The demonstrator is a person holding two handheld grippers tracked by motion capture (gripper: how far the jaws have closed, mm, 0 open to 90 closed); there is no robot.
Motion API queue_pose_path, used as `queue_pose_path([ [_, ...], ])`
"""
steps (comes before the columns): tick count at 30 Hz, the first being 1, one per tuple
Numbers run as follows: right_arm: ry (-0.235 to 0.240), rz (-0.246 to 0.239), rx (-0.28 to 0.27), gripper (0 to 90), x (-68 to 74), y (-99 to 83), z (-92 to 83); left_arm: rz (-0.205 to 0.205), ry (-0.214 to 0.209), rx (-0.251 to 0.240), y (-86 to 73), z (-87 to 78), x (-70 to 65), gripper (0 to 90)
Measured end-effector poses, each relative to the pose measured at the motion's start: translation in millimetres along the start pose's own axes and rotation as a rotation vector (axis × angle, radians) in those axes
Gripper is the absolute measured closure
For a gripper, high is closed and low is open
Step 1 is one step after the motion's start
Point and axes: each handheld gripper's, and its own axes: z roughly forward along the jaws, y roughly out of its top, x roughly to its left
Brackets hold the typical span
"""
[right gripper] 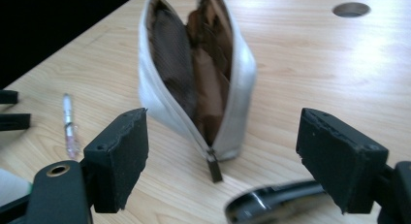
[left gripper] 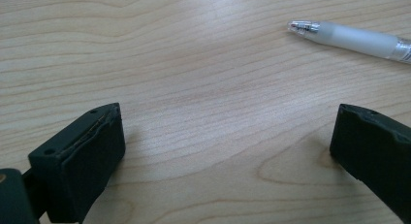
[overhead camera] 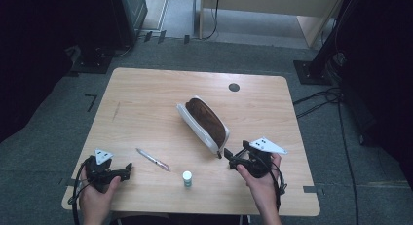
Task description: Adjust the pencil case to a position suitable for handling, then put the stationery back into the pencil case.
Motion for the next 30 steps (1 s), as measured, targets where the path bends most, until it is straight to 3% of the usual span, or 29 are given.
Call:
queue_pose_path([
  [13,-0.082,0.038,0.010,19.3,-18.4,-19.0,-8.0,0.000,0.000,0.000,0.0,0.0,0.0,0.0],
  [22,-0.152,0.065,0.059,19.2,-16.1,-34.2,5.2,0.000,0.000,0.000,0.0,0.0,0.0,0.0],
  [27,-0.221,0.110,0.080,19.2,-14.0,-41.8,14.4,-0.001,0.000,0.000,0.0,0.0,-0.1,0.0],
  [30,-0.241,0.104,0.090,18.6,-9.7,-43.9,19.0,0.000,0.000,0.000,0.0,0.0,0.0,0.0],
])
